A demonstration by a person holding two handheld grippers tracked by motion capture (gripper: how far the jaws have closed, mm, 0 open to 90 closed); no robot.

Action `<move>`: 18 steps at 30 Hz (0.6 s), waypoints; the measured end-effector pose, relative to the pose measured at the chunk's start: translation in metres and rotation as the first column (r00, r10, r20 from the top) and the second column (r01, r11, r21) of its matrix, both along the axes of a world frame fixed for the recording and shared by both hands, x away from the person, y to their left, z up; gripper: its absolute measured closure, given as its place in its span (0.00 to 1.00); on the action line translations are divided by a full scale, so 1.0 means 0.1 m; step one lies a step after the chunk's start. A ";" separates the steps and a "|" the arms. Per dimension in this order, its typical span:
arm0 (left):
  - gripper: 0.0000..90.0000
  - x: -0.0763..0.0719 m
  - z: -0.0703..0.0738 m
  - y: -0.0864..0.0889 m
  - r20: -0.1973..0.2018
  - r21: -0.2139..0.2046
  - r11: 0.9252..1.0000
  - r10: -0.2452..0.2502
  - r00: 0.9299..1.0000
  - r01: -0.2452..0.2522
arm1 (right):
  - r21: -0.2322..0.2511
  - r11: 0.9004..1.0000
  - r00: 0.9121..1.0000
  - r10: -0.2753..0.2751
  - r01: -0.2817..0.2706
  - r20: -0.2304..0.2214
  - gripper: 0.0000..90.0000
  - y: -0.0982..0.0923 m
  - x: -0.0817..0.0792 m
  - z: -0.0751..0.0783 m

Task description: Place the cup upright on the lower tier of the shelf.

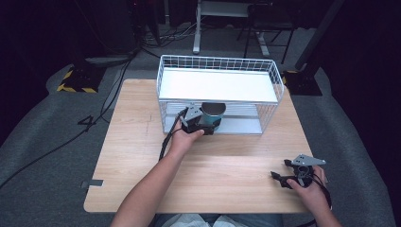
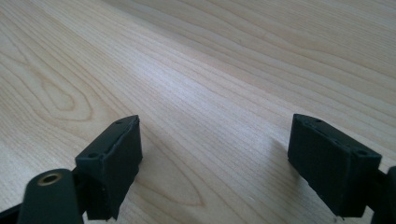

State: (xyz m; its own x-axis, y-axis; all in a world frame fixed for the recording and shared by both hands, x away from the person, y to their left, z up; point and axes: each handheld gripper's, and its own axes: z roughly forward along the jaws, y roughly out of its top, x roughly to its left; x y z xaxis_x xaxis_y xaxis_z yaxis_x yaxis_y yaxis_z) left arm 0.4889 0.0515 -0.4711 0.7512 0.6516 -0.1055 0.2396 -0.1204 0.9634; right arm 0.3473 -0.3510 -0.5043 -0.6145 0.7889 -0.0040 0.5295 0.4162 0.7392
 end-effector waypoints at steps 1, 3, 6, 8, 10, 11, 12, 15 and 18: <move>0.18 0.00 -0.01 0.00 -0.002 0.002 1.000 0.000 1.000 0.000 | 0.000 1.000 1.000 -0.001 0.001 0.000 0.20 0.00 0.00 0.00; 0.18 0.02 -0.03 0.01 -0.004 0.013 1.000 0.008 1.000 -0.008 | -0.001 1.000 1.000 0.001 -0.001 0.000 0.20 0.00 0.00 0.00; 0.18 0.05 -0.03 0.01 -0.011 0.006 1.000 0.020 1.000 -0.020 | 0.000 1.000 1.000 0.001 -0.001 0.000 0.20 0.00 0.00 0.00; 0.18 0.08 -0.03 0.01 -0.012 -0.007 0.999 0.033 0.999 -0.033 | 0.000 1.000 1.000 0.000 0.000 0.000 0.20 0.00 0.00 0.00; 0.18 0.12 -0.03 0.01 -0.018 -0.005 0.999 0.039 0.999 -0.039 | 0.000 1.000 1.000 0.000 0.000 0.000 0.20 0.00 0.00 0.00; 0.18 0.13 -0.03 0.00 -0.016 -0.003 0.999 0.044 0.999 -0.044 | 0.000 1.000 1.000 0.001 -0.001 0.000 0.20 0.00 0.00 0.00; 0.18 0.15 -0.04 0.00 -0.016 0.007 0.999 0.047 0.999 -0.047 | 0.000 1.000 1.000 0.000 0.000 0.000 0.20 0.00 0.00 0.00; 0.18 0.18 -0.06 -0.02 -0.017 -0.002 0.998 0.057 0.998 -0.057 | 0.000 1.000 1.000 0.000 0.000 0.000 0.20 0.00 0.00 0.00; 0.18 0.21 -0.09 -0.04 -0.032 0.004 0.998 0.068 0.997 -0.068 | -0.001 1.000 1.000 0.003 -0.003 0.001 0.20 0.00 0.00 0.00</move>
State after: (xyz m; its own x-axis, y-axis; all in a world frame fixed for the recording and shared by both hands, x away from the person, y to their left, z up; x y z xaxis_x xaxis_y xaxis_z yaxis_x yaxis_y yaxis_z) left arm 0.5100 0.0474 -0.4804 0.7016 0.7012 -0.1271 0.2784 -0.1056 0.9547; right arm 0.3471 -0.3513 -0.5043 -0.6171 0.7869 -0.0053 0.5275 0.4187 0.7392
